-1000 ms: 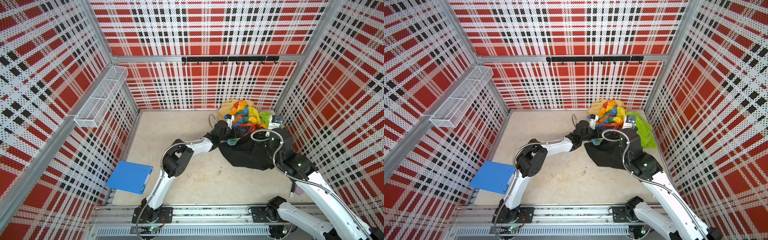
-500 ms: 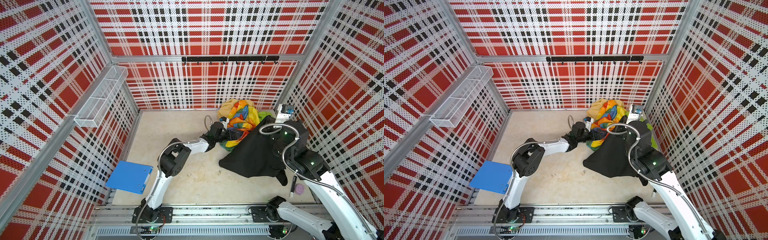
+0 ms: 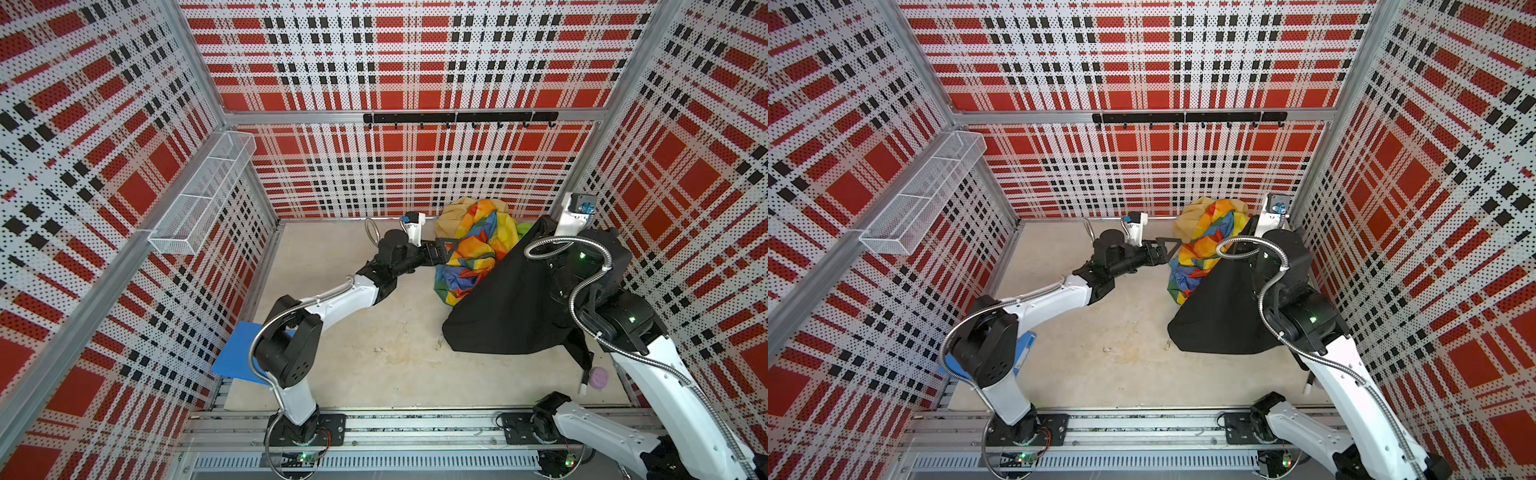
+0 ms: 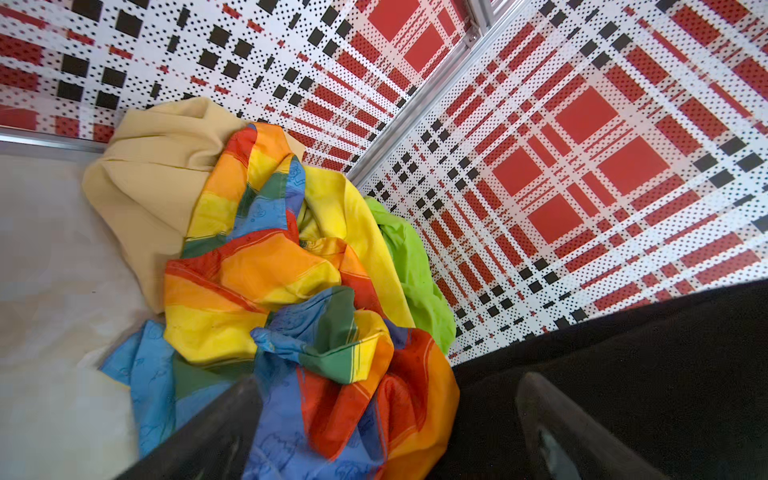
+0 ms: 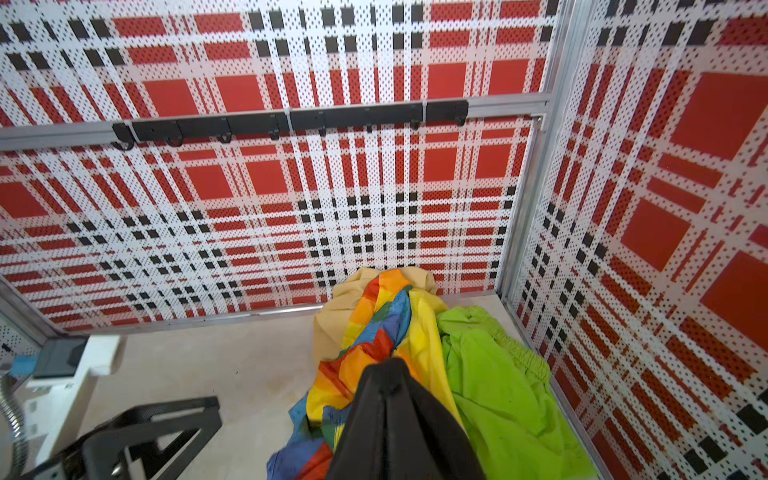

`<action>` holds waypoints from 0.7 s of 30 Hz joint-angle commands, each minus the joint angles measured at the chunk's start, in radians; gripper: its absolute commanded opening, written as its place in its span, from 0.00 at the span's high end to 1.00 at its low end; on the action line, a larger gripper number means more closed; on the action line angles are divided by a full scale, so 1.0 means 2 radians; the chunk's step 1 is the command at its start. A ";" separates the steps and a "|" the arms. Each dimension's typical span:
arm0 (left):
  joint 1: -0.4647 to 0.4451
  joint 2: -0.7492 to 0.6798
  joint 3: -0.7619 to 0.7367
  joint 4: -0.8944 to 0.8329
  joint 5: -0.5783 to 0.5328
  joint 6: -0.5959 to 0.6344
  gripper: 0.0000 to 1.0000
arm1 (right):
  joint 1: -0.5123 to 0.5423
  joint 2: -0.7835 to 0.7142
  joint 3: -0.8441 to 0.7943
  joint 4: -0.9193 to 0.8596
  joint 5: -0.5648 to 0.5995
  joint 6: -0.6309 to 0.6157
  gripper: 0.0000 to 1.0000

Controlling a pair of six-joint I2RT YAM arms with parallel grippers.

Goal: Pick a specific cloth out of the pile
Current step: 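Lift the black cloth high with the right gripper, clearing the pile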

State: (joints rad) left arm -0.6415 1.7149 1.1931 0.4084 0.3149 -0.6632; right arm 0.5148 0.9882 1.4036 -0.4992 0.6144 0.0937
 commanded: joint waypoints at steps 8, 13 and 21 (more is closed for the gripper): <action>0.027 -0.143 -0.131 0.011 -0.017 0.027 0.01 | 0.000 0.034 0.111 0.101 -0.023 -0.070 1.00; 0.065 -0.213 -0.192 0.008 -0.021 0.017 0.01 | 0.002 0.069 0.153 0.102 -0.080 -0.066 1.00; 0.133 -0.310 -0.244 -0.066 -0.019 0.027 0.01 | 0.029 0.120 0.182 0.168 -0.137 -0.052 1.00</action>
State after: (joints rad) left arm -0.4030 1.1465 0.7250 0.3458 0.2802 -0.6273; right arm 0.5507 1.1973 1.7157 -0.2970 0.4129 -0.0147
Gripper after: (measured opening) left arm 0.992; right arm 0.051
